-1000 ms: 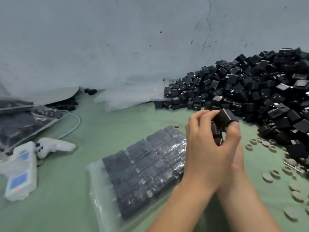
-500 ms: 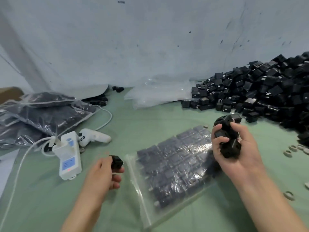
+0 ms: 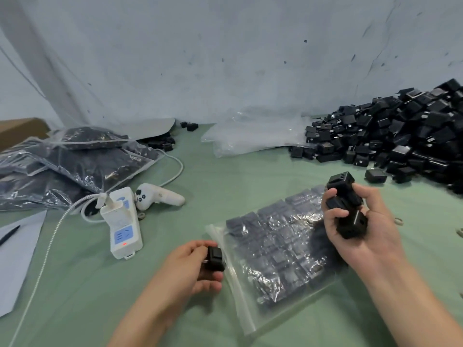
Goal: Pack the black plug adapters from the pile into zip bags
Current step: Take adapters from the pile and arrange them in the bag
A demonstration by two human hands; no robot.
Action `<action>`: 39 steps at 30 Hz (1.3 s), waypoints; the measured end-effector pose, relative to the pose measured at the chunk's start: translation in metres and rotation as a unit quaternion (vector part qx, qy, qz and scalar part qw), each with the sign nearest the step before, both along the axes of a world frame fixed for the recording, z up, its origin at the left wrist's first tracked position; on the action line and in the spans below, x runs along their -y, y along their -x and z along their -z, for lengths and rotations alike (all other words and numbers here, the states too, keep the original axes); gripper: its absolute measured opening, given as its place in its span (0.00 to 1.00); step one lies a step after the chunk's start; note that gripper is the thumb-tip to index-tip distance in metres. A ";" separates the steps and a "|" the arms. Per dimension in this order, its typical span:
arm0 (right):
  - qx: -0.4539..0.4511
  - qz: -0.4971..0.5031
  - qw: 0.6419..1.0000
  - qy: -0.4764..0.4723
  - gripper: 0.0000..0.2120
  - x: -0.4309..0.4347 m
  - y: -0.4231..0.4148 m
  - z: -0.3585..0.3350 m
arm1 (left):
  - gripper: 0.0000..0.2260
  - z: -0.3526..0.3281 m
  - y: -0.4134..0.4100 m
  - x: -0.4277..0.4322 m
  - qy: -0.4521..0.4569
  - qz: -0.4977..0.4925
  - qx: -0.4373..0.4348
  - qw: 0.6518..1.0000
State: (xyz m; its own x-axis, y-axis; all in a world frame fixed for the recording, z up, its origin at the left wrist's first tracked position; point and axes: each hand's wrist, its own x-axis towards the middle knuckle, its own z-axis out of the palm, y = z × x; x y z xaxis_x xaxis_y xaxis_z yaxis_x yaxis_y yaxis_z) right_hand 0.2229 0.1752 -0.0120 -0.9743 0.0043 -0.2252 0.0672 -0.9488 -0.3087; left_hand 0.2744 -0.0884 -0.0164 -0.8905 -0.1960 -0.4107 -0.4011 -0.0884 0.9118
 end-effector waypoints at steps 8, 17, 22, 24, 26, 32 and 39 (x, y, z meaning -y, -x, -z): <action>-0.001 -0.003 1.000 -0.012 0.13 0.002 0.000 0.002 | 0.14 0.003 0.005 -0.002 -0.151 0.025 0.016 0.988; 0.004 0.001 1.000 -0.020 0.15 0.002 -0.002 0.000 | 0.11 0.002 0.008 -0.017 -0.180 -0.032 -0.040 0.982; 0.007 -0.002 1.000 -0.020 0.13 0.002 -0.002 0.000 | 0.08 0.000 0.008 -0.026 -0.154 -0.046 -0.042 0.986; 0.008 -0.002 1.000 -0.019 0.12 0.002 -0.003 -0.001 | 0.08 0.001 0.008 -0.029 -0.129 -0.051 -0.044 0.989; 0.007 -0.002 1.000 -0.018 0.13 0.003 -0.003 -0.001 | 0.10 0.004 0.009 -0.031 -0.084 -0.048 -0.045 0.994; -0.005 -0.002 1.000 -0.020 0.17 0.003 -0.003 -0.002 | 0.13 0.009 0.007 -0.031 0.011 -0.020 -0.072 0.997; -0.004 -0.005 1.000 -0.022 0.14 0.002 -0.003 -0.001 | 0.10 0.011 0.006 -0.032 -0.002 -0.038 -0.078 0.996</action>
